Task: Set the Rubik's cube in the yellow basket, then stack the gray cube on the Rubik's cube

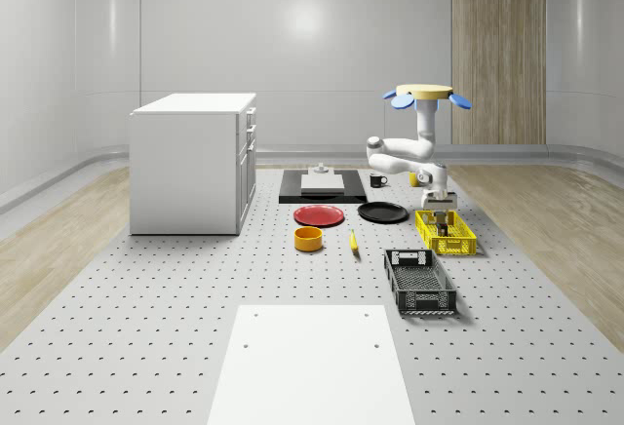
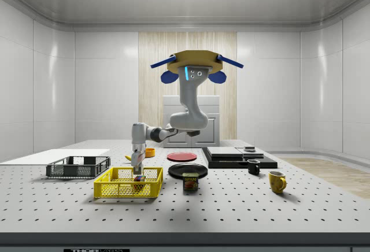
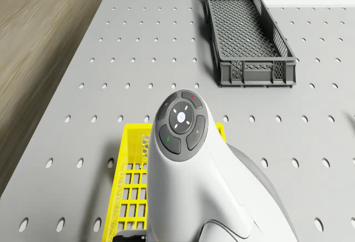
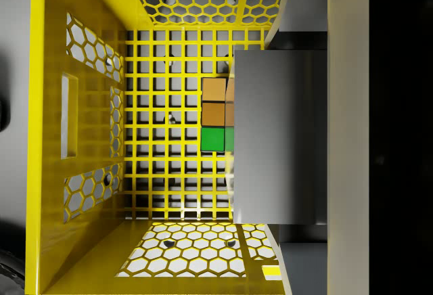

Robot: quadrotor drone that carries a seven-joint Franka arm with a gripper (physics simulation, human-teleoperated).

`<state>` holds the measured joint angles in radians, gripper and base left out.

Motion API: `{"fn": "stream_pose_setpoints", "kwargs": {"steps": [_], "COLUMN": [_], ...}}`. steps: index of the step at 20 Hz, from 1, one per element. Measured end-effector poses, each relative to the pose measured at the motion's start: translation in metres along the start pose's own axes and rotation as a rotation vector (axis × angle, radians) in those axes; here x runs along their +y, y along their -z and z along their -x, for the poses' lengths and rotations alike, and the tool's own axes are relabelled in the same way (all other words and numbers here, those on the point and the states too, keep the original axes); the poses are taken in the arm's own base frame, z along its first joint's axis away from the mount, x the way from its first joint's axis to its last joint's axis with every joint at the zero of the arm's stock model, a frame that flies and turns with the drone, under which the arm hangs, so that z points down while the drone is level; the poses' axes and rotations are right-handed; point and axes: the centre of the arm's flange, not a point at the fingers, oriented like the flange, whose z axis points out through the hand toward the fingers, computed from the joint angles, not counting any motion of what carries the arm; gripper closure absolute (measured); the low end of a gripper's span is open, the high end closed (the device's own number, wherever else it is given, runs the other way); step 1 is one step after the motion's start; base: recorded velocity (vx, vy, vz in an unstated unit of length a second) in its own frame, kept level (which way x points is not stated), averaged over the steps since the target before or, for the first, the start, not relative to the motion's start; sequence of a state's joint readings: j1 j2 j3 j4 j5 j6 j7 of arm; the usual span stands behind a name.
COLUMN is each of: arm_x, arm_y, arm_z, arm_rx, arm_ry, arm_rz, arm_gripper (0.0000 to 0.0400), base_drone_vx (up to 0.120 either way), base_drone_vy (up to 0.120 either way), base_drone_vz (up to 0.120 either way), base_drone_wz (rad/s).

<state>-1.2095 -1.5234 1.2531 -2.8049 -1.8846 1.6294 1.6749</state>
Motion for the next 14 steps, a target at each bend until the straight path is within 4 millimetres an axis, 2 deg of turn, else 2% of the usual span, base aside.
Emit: {"fn": "stream_pose_setpoints", "kwargs": {"steps": [14], "arm_x": [-0.0051], "arm_y": [-0.0036], "arm_z": [0.0051], "arm_rx": [0.000], "arm_ry": [0.000], "arm_rz": [0.000], "arm_gripper": [0.0149], "base_drone_vx": [0.000], "base_drone_vy": [0.000], "base_drone_vz": [-0.003], "base_drone_wz": [0.000]}}
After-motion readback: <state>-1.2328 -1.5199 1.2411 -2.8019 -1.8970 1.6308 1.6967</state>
